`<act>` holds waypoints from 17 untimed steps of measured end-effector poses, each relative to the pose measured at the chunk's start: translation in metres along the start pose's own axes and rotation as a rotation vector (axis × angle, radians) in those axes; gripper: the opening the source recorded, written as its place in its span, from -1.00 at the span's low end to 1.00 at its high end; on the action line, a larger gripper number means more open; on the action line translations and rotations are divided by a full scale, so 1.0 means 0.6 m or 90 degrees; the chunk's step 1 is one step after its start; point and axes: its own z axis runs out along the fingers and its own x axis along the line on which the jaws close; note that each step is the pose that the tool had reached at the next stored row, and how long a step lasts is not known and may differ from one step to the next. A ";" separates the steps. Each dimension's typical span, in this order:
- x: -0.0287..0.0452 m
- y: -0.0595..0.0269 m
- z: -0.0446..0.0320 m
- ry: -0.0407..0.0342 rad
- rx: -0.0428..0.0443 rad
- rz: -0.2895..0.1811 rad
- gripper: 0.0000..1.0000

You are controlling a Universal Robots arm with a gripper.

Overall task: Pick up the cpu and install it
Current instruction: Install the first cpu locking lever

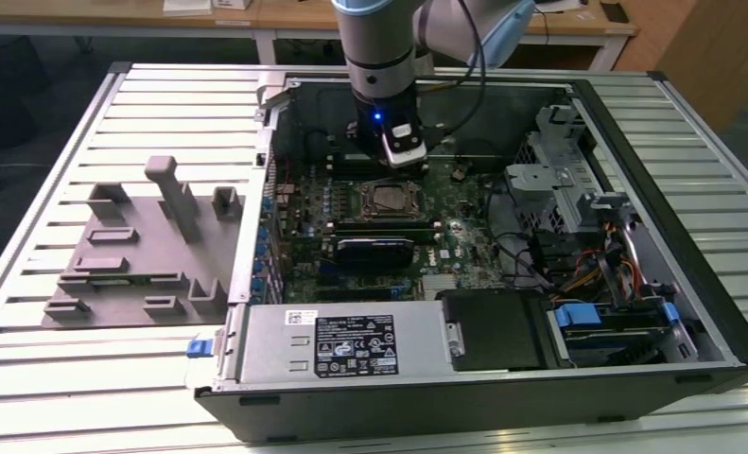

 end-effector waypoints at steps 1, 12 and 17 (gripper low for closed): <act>0.000 0.001 0.001 0.0000 0.0001 0.000 -0.79; 0.002 0.000 0.009 -0.0032 0.0068 -0.002 -0.79; 0.002 0.000 0.010 -0.0037 0.0080 -0.002 -0.79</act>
